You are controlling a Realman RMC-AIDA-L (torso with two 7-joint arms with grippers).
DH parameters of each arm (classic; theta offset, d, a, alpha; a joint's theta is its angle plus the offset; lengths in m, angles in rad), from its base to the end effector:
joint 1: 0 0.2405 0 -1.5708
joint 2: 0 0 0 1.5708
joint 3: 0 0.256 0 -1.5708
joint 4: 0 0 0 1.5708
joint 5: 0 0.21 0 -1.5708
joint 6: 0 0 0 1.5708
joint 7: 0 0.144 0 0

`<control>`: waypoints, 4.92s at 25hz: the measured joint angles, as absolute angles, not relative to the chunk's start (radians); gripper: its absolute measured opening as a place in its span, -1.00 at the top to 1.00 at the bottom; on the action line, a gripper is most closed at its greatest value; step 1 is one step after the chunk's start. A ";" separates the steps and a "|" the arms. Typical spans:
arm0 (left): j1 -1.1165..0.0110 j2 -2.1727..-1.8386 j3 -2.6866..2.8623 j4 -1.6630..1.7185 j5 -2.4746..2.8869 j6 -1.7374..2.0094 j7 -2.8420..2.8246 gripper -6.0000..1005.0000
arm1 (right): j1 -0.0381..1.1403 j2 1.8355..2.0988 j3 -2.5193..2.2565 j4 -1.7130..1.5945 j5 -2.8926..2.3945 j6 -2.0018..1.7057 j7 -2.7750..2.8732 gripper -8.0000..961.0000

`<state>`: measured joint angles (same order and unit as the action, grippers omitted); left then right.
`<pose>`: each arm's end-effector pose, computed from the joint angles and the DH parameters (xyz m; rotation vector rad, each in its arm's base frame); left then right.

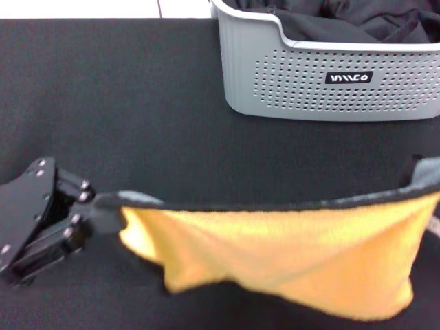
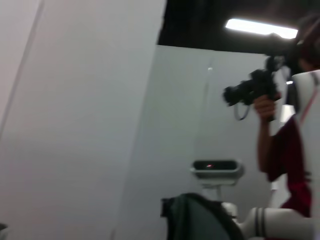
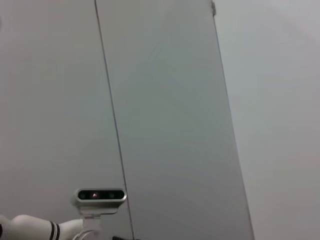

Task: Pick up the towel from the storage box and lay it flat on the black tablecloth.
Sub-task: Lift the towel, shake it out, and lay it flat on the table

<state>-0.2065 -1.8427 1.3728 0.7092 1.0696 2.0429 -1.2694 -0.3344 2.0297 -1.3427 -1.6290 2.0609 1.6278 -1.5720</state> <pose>-0.2524 0.2166 0.0735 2.7024 0.2585 1.4273 0.1892 0.1683 0.0915 -2.5192 0.2977 1.2236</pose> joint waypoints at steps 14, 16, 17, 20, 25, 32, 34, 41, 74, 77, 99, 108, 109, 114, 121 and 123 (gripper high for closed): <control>-0.374 -1.896 1.016 0.441 1.485 1.893 -1.212 0.93 | 0.046 2.024 -1.394 -0.979 2.008 1.518 -1.772 0.80; -0.393 -1.903 1.005 0.443 1.511 1.838 -1.212 0.93 | 0.086 2.022 -1.384 -0.930 2.010 1.478 -1.811 0.80; -0.399 -1.903 0.996 0.442 1.513 1.819 -1.214 0.93 | 0.096 2.021 -1.382 -0.925 2.012 1.460 -1.822 0.80; -0.418 -1.903 0.965 0.438 1.520 1.756 -1.222 0.93 | 0.121 2.019 -1.378 -0.921 2.014 1.398 -1.839 0.80; -0.470 -1.902 0.957 0.435 1.540 1.639 -1.260 0.92 | 0.171 2.016 -1.369 -0.885 2.014 1.329 -1.841 0.80; -0.535 -1.904 0.956 0.442 1.636 1.519 -1.332 0.92 | 0.257 2.017 -1.385 -0.785 2.014 1.227 -1.840 0.80; -0.546 -1.905 0.956 0.441 1.656 1.493 -1.338 0.92 | 0.285 2.017 -1.384 -0.740 2.015 1.209 -1.840 0.79; -0.562 -1.919 0.960 0.446 1.687 1.407 -1.344 0.91 | 0.355 2.013 -1.375 -0.610 2.014 1.152 -1.867 0.79; -0.612 -1.983 0.966 0.615 1.958 1.230 -1.332 0.89 | 0.488 2.014 -1.415 -0.529 2.006 1.008 -1.950 0.78; -0.620 -1.985 0.966 0.634 2.009 1.231 -1.347 0.89 | 0.488 2.014 -1.416 -0.529 2.006 1.001 -1.949 0.78; -0.654 -2.085 0.993 0.897 2.358 1.239 -1.523 0.87 | 0.495 2.012 -1.409 -0.504 2.005 0.987 -1.946 0.77; -0.648 -2.085 0.988 0.898 2.338 1.239 -1.524 0.86 | 0.495 2.012 -1.411 -0.505 2.005 0.980 -1.946 0.76; -0.646 -2.084 0.987 0.898 2.330 1.239 -1.524 0.86 | 0.496 2.012 -1.411 -0.505 2.005 0.980 -1.946 0.76; -0.644 -2.081 0.987 0.898 2.304 1.239 -1.520 0.86 | 0.494 2.012 -1.408 -0.505 2.007 0.980 -1.946 0.76; -0.639 -2.079 0.983 0.894 2.293 1.239 -1.523 0.86 | 0.493 2.012 -1.408 -0.505 2.008 0.995 -1.926 0.76; -0.624 -2.081 0.975 0.898 2.263 1.237 -1.524 0.85 | 0.490 2.010 -1.407 -0.504 2.009 1.005 -1.913 0.76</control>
